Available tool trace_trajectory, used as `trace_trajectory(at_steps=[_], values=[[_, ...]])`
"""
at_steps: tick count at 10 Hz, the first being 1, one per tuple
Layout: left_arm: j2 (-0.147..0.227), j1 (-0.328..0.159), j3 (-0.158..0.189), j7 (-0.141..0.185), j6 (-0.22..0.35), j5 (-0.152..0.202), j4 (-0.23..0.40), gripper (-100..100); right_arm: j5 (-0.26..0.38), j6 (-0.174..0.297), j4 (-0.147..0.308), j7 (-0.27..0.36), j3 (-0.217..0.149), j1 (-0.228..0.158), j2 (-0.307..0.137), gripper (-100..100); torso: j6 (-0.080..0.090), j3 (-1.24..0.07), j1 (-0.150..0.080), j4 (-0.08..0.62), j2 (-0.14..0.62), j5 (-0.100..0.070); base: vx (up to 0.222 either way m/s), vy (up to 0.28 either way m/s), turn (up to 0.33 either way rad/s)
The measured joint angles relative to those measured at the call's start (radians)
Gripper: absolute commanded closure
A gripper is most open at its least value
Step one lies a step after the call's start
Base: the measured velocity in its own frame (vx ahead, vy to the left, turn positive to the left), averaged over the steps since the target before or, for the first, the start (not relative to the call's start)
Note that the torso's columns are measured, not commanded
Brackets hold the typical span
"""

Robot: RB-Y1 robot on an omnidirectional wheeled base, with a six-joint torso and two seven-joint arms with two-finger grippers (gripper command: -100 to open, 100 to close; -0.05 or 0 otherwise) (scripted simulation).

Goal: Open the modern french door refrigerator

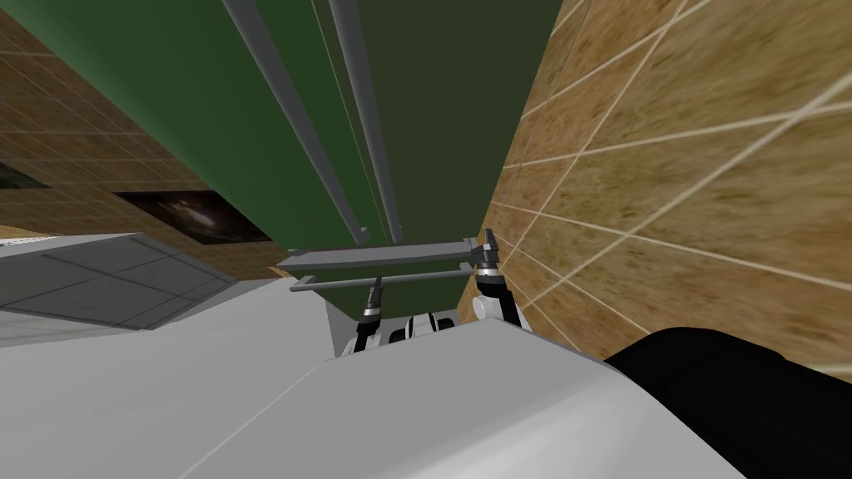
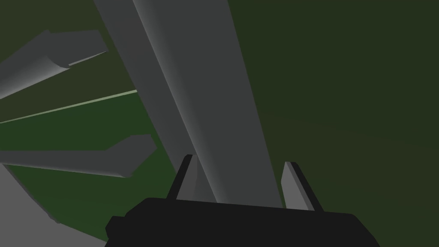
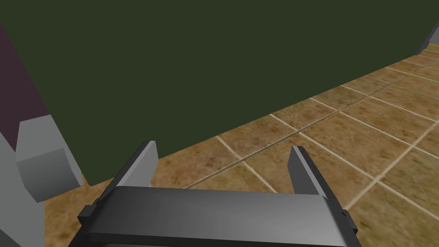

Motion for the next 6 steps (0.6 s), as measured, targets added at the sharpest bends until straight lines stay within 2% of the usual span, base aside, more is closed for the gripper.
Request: trace_trajectory(at_steps=[3,6], values=[[0.003,-0.010,-0.002,0.006,0.039,-0.002,-0.012,100,0.000,0.000,0.000,0.000,0.000,0.000,0.000,0,0.000,0.000,0.000,0.001,0.000,0.000,-0.099,0.000,0.014],[0.005,-0.003,-0.006,0.010,0.035,-0.004,-0.025,100,0.000,0.000,0.000,0.000,0.000,0.000,0.000,0,0.001,0.004,-0.001,0.001,0.006,0.000,-0.175,0.011,0.024]])
